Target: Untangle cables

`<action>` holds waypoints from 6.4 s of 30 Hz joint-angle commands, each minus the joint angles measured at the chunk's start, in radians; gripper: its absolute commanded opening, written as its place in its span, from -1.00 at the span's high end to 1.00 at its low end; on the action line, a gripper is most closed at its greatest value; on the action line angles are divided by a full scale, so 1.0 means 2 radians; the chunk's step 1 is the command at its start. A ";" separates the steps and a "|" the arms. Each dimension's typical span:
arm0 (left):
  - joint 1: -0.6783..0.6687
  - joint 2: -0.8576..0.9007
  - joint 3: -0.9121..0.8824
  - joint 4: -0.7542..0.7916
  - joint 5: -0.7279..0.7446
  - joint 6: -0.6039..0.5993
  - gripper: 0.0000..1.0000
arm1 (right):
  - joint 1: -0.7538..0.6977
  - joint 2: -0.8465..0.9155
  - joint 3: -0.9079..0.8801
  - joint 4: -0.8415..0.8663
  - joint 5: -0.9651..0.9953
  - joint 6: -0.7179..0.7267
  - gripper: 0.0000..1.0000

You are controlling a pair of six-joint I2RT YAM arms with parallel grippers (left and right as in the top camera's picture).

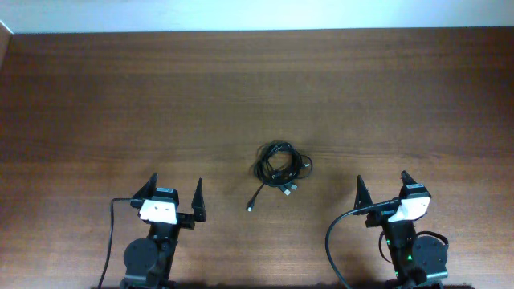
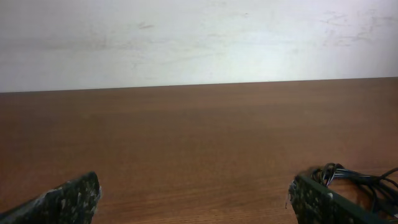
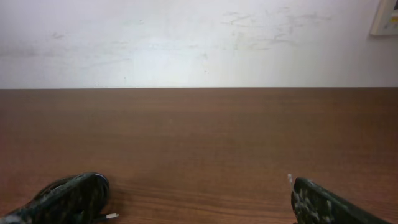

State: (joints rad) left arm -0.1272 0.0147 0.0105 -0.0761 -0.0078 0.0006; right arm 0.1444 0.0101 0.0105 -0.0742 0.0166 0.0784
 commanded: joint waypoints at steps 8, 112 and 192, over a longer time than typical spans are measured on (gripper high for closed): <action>0.003 -0.005 0.062 0.058 0.011 0.007 -0.98 | -0.004 -0.002 -0.002 -0.003 0.001 0.002 -0.97; -0.114 0.743 0.600 -0.438 0.092 -0.165 0.90 | -0.004 0.002 -0.002 -0.003 0.001 0.002 -0.97; -0.142 0.855 0.571 -0.244 0.058 -0.266 0.21 | -0.004 0.002 -0.002 -0.003 0.001 0.002 -0.97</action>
State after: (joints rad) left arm -0.4084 1.7168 1.1564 -0.5995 0.1150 -0.5217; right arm 0.1444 0.0162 0.0105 -0.0742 0.0170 0.0788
